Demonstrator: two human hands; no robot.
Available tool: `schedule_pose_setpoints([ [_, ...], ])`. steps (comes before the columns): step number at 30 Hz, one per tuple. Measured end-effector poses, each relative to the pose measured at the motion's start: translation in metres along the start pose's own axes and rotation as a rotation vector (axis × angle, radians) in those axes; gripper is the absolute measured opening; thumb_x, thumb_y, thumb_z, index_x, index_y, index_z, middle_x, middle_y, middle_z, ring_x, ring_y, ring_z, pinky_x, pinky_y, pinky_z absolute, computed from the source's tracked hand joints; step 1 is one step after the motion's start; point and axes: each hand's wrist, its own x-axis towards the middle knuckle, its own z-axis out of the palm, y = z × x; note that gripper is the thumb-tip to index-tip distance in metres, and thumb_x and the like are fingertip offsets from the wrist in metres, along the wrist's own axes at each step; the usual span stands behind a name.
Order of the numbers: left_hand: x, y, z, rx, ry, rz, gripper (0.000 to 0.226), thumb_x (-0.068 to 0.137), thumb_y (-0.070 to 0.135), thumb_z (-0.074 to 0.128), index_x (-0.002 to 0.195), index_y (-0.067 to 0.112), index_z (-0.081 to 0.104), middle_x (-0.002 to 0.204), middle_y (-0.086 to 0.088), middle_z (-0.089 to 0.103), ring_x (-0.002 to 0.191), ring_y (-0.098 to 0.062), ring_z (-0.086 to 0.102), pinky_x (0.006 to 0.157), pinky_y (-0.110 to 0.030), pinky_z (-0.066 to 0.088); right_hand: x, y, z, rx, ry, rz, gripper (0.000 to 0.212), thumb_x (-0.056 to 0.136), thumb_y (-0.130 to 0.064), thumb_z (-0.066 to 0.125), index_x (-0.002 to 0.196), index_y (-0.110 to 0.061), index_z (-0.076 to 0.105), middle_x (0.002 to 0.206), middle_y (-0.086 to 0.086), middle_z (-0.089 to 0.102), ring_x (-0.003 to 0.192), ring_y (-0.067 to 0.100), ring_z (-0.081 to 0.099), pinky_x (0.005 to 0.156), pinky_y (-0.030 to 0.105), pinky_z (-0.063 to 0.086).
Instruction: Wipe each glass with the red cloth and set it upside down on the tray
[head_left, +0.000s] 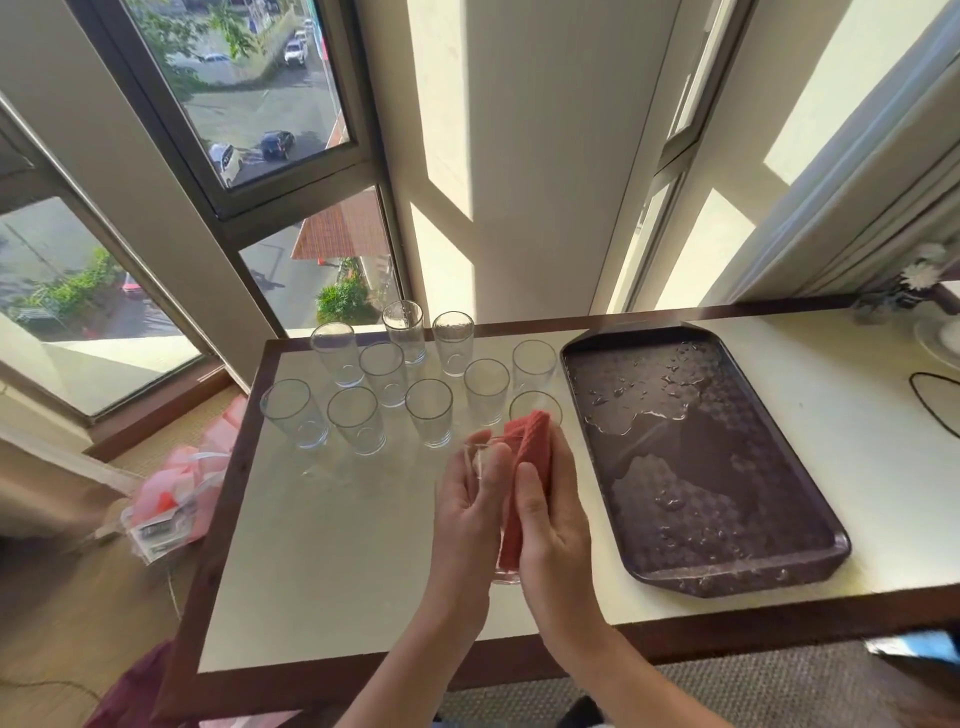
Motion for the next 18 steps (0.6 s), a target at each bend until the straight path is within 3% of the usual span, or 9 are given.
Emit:
schedule_pose_setpoints([
  [2, 0.001, 0.0, -0.004, -0.009, 0.027, -0.012, 0.067, 0.08, 0.072, 0.057, 0.128, 0.025, 0.058, 0.107, -0.006, 0.071, 0.095, -0.021, 0.07, 0.075, -0.033, 0.059, -0.011, 0.006, -0.001, -0.133, 0.011, -0.088, 0.056, 0.095, -0.043, 0.044, 0.149, -0.04, 0.03, 0.143, -0.018, 0.051, 0.123, 0.002, 0.056, 0.098, 0.027, 0.05],
  [4, 0.0, -0.002, -0.004, -0.01, 0.09, -0.012, 0.07, 0.084, 0.072, 0.052, 0.133, 0.022, 0.05, 0.103, -0.009, 0.073, 0.097, -0.022, 0.071, 0.09, -0.042, 0.057, -0.012, 0.008, -0.004, -0.132, -0.024, -0.108, 0.056, 0.094, -0.041, 0.043, 0.148, -0.037, 0.031, 0.138, -0.014, 0.055, 0.119, 0.009, 0.06, 0.094, 0.028, 0.053],
  [6, -0.005, -0.001, -0.001, -0.01, 0.121, 0.002, 0.059, 0.092, 0.062, 0.048, 0.13, 0.017, 0.049, 0.099, -0.008, 0.075, 0.094, -0.023, 0.073, 0.087, -0.039, 0.058, -0.002, 0.0, -0.007, 0.06, -0.068, 0.009, 0.046, 0.095, -0.035, 0.042, 0.141, -0.034, 0.041, 0.115, -0.014, 0.068, 0.103, 0.013, 0.067, 0.083, 0.026, 0.056],
  [8, -0.008, -0.002, 0.004, -0.02, 0.112, 0.002, 0.048, 0.091, 0.053, 0.051, 0.122, 0.016, 0.054, 0.098, -0.007, 0.075, 0.09, -0.018, 0.073, 0.075, -0.029, 0.059, 0.01, -0.008, -0.009, 0.261, -0.092, 0.157, 0.034, 0.1, -0.032, 0.038, 0.131, -0.026, 0.052, 0.089, -0.006, 0.071, 0.085, 0.021, 0.066, 0.067, 0.024, 0.056],
  [9, -0.009, -0.002, 0.005, -0.016, 0.094, 0.003, 0.045, 0.092, 0.053, 0.056, 0.119, 0.017, 0.056, 0.1, -0.007, 0.074, 0.09, -0.016, 0.073, 0.073, -0.025, 0.058, 0.014, -0.011, -0.01, 0.265, -0.094, 0.176, 0.032, 0.103, -0.032, 0.036, 0.13, -0.024, 0.053, 0.086, -0.003, 0.071, 0.083, 0.023, 0.065, 0.066, 0.024, 0.056],
  [11, -0.008, 0.0, 0.004, 0.029, 0.072, 0.023, 0.046, 0.084, 0.058, 0.064, 0.115, 0.024, 0.061, 0.11, -0.011, 0.069, 0.097, -0.017, 0.071, 0.079, -0.029, 0.058, 0.01, -0.014, -0.007, 0.191, -0.08, 0.146, 0.04, 0.101, -0.039, 0.038, 0.137, -0.027, 0.048, 0.102, -0.007, 0.073, 0.096, 0.016, 0.069, 0.079, 0.026, 0.058],
  [13, -0.006, 0.002, 0.0, 0.065, 0.035, 0.029, 0.05, 0.079, 0.067, 0.062, 0.116, 0.032, 0.065, 0.119, -0.012, 0.063, 0.106, -0.022, 0.068, 0.091, -0.042, 0.057, -0.003, -0.013, -0.004, 0.062, -0.045, 0.059, 0.053, 0.093, -0.048, 0.043, 0.145, -0.038, 0.038, 0.124, -0.022, 0.064, 0.114, 0.003, 0.063, 0.092, 0.02, 0.051],
  [16, -0.006, 0.002, -0.004, 0.046, 0.071, 0.044, 0.059, 0.083, 0.071, 0.056, 0.13, 0.036, 0.054, 0.109, 0.0, 0.069, 0.102, -0.017, 0.069, 0.087, -0.032, 0.055, -0.019, -0.005, -0.003, -0.159, -0.008, -0.092, 0.061, 0.091, -0.05, 0.04, 0.15, -0.04, 0.026, 0.142, -0.034, 0.043, 0.122, -0.013, 0.05, 0.094, 0.008, 0.043],
  [18, -0.01, 0.001, -0.003, 0.042, 0.105, 0.035, 0.055, 0.085, 0.07, 0.049, 0.124, 0.032, 0.056, 0.101, 0.004, 0.071, 0.098, -0.014, 0.069, 0.085, -0.031, 0.054, -0.015, -0.003, -0.007, -0.142, -0.036, -0.082, 0.057, 0.092, -0.046, 0.038, 0.148, -0.04, 0.028, 0.141, -0.028, 0.048, 0.123, -0.008, 0.051, 0.097, 0.012, 0.043],
])
